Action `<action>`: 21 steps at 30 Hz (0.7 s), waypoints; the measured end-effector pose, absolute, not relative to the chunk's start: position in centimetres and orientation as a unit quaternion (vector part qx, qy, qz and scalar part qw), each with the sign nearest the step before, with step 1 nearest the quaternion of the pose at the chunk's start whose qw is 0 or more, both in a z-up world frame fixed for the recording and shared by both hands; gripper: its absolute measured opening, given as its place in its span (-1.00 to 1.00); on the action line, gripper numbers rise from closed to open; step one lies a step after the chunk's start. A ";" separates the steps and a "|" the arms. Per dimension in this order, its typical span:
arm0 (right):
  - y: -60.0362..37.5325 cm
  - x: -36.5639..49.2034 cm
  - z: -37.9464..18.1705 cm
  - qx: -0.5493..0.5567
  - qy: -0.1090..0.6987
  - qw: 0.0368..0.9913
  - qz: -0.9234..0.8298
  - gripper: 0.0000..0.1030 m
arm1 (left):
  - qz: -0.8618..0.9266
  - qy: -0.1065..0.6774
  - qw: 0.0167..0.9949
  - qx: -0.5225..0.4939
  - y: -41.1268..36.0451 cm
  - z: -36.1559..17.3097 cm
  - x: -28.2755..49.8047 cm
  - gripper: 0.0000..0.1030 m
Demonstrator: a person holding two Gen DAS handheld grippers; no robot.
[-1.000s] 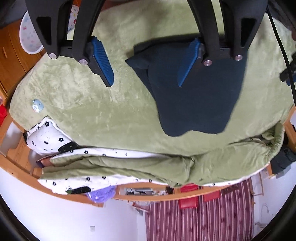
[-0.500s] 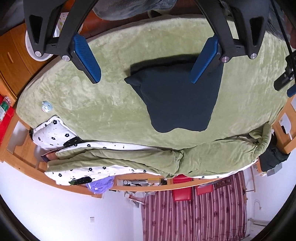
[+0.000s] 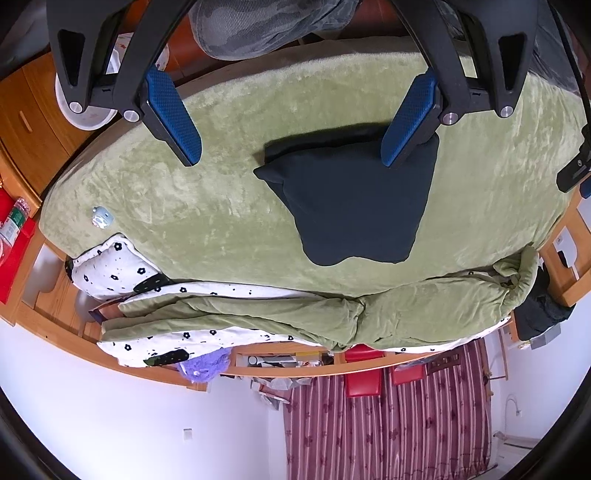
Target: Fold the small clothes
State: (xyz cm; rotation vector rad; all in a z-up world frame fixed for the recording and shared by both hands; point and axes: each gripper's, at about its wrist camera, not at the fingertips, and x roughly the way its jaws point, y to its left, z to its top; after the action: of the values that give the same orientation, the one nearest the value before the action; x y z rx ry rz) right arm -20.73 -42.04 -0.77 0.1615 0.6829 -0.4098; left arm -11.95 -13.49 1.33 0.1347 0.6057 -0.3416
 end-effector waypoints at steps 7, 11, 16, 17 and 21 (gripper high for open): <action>-41.6 -21.1 -0.6 0.076 0.331 0.920 -0.197 0.88 | -0.167 0.295 0.939 0.066 -13.4 1.3 -12.1 0.70; -41.5 -21.2 -0.6 0.077 0.331 0.920 -0.196 0.88 | -0.167 0.295 0.939 0.064 -13.3 1.3 -12.3 0.70; -41.1 -21.2 -0.3 0.075 0.331 0.920 -0.194 0.88 | -0.166 0.294 0.939 0.064 -13.2 1.4 -12.4 0.70; -41.0 -21.2 -0.2 0.075 0.330 0.921 -0.194 0.88 | -0.165 0.294 0.939 0.064 -13.1 1.5 -12.5 0.70; -40.7 -21.1 0.0 0.075 0.329 0.922 -0.191 0.88 | -0.164 0.295 0.939 0.063 -13.0 1.6 -12.7 0.70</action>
State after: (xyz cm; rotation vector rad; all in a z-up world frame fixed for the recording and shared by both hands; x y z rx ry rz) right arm -21.08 -40.67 0.03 0.1546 0.6757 -0.3926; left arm -12.69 -12.98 1.64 0.1282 0.6016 -0.3357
